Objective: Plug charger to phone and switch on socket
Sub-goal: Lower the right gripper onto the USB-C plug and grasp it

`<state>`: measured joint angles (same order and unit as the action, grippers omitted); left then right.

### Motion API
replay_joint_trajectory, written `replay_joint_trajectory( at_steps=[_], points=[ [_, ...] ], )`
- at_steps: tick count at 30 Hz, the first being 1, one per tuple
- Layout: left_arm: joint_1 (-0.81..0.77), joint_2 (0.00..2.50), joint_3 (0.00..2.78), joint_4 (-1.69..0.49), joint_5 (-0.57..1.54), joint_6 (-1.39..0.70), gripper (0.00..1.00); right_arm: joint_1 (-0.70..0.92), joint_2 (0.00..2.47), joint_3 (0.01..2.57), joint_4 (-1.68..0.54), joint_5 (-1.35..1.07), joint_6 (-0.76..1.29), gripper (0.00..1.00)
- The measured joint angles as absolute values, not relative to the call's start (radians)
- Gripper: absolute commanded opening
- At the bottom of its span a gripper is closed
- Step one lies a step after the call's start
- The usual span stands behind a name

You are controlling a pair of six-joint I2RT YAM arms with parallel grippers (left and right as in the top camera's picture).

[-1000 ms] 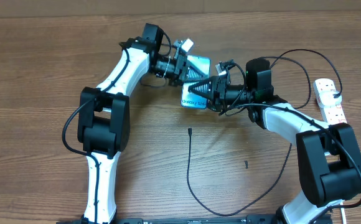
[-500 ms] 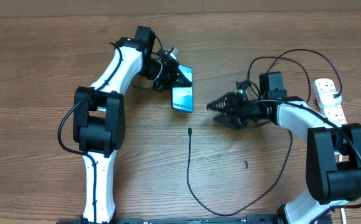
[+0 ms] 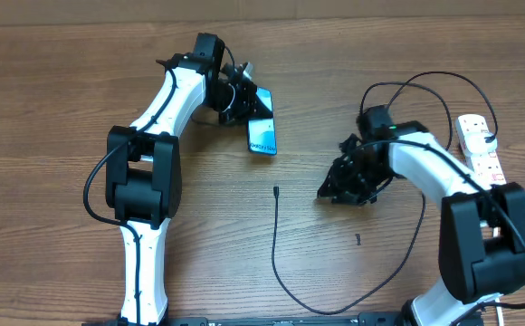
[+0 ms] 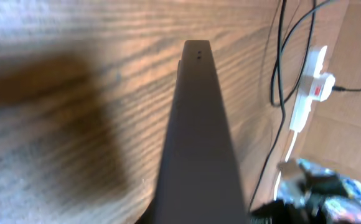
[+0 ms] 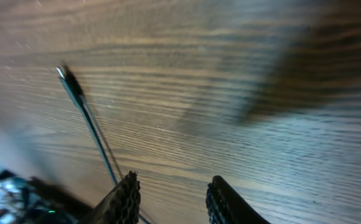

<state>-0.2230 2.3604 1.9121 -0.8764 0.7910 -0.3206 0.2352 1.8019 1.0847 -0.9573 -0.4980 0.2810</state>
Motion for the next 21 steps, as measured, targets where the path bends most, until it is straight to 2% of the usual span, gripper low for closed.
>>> replay_joint_trajectory(
  at_steps=[6,9,12,21],
  points=[
    [-0.223,2.360,1.912,-0.858,0.786,-0.334,0.04,0.351,1.802,1.085,-0.918,-0.452,0.302,0.27],
    [-0.223,2.360,1.912,-0.846,0.784,-0.335,0.04,0.406,1.802,1.085,-0.894,-0.396,0.364,0.16],
    [-0.223,2.360,1.912,-0.824,0.784,-0.338,0.04,0.448,1.802,1.085,-0.854,-0.334,0.428,0.11],
    [-0.223,2.360,1.912,-0.813,0.784,-0.338,0.04,0.538,1.802,1.085,-0.734,-0.263,0.501,0.10]
  ],
)
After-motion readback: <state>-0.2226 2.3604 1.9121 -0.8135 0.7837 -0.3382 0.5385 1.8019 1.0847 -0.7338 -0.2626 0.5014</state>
